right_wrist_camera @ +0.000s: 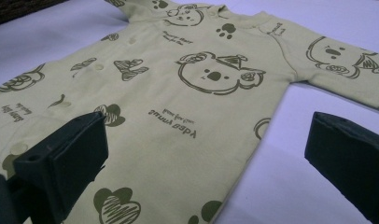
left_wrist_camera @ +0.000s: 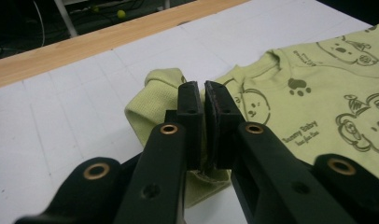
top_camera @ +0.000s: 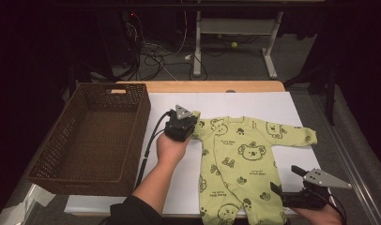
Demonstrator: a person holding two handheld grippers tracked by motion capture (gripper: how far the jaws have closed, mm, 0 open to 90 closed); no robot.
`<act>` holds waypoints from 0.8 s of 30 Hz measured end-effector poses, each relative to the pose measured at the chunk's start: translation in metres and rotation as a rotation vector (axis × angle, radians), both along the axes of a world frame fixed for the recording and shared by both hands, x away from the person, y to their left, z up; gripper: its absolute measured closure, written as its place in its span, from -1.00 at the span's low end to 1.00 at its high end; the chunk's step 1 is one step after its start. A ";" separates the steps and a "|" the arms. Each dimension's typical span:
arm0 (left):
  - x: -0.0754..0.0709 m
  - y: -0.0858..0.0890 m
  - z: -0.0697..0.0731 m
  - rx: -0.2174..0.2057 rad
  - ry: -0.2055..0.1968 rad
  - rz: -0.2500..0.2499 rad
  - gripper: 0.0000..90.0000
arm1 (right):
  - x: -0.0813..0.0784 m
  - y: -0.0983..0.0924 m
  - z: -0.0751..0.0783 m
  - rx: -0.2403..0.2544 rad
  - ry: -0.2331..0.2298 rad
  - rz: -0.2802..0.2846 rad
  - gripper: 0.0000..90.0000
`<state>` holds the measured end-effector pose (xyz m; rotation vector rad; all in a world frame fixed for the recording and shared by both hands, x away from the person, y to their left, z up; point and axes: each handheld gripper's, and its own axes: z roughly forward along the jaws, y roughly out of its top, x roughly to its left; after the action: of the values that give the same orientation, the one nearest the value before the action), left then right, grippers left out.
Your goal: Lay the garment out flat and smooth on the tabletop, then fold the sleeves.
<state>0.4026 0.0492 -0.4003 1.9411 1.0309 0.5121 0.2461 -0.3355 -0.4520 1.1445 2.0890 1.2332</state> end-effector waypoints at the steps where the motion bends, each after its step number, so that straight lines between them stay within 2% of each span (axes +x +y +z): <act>1: 0.000 -0.002 0.001 0.000 -0.001 -0.005 0.82 | 0.000 0.000 0.000 0.006 -0.002 0.004 -1.00; 16: 0.000 -0.029 0.012 -0.001 -0.026 -0.052 0.82 | -0.001 -0.002 0.000 0.002 -0.003 -0.002 -1.00; 24: 0.001 -0.061 0.011 0.013 -0.028 -0.110 0.82 | 0.000 -0.001 0.000 0.005 0.000 -0.005 -1.00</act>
<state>0.4033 -0.0117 -0.3890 1.9847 0.8993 0.4837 0.2458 -0.3370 -0.4521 1.1512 2.0835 1.2361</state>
